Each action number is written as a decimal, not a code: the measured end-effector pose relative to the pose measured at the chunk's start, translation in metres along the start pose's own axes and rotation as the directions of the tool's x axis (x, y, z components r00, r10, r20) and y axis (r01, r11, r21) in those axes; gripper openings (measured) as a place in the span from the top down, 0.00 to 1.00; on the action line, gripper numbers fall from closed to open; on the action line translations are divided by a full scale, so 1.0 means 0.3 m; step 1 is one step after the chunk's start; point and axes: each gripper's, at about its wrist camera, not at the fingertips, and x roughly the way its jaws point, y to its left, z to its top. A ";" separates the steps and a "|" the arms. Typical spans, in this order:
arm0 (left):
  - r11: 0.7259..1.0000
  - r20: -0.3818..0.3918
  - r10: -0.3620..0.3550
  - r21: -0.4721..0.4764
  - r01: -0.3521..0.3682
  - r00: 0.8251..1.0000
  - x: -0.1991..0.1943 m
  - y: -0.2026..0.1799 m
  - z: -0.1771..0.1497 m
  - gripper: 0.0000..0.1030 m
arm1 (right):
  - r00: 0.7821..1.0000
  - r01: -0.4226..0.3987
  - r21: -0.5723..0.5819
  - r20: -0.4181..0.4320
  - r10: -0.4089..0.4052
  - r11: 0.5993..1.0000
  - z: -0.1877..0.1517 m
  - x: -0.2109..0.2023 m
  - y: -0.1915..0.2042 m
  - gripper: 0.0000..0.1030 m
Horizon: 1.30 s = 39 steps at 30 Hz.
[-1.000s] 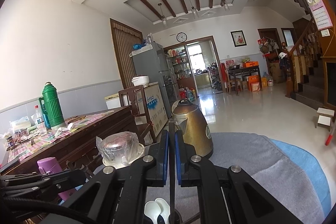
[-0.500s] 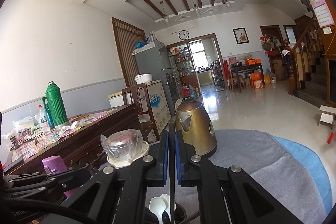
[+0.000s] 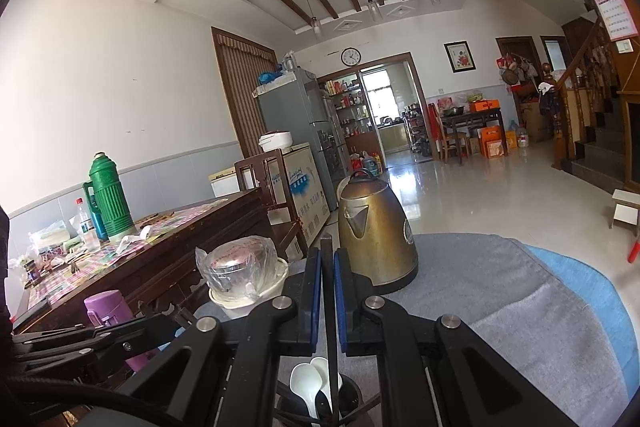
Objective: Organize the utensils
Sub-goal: 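Raise both held chopsticks upright and lower them into the grey cup, then open both grippers to release the chopsticks into the cup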
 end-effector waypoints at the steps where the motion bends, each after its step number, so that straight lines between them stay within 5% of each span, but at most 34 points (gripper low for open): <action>1: 1.000 -0.001 0.000 -0.001 0.000 1.000 0.002 0.001 -0.001 0.93 | 1.000 -0.001 0.005 -0.004 0.001 1.000 -0.001 0.004 -0.002 0.92; 21: 1.000 -0.036 0.016 0.003 -0.016 0.999 0.050 0.004 -0.017 0.91 | 0.999 -0.008 0.042 -0.034 0.009 0.999 -0.031 0.042 -0.020 0.92; 30: 0.999 -0.033 0.035 0.011 -0.034 0.999 0.063 0.007 -0.022 0.72 | 0.999 -0.010 0.067 -0.049 0.013 0.998 -0.033 0.064 -0.032 0.92; 35: 0.997 0.001 0.076 0.034 -0.076 0.997 0.054 0.005 -0.022 0.53 | 0.999 -0.017 0.083 -0.048 0.021 0.996 -0.030 0.062 -0.045 0.92; 39: 0.993 0.023 0.106 0.056 -0.107 0.994 0.048 0.000 -0.024 0.48 | 0.998 -0.022 0.103 -0.050 0.027 0.994 -0.030 0.059 -0.050 0.92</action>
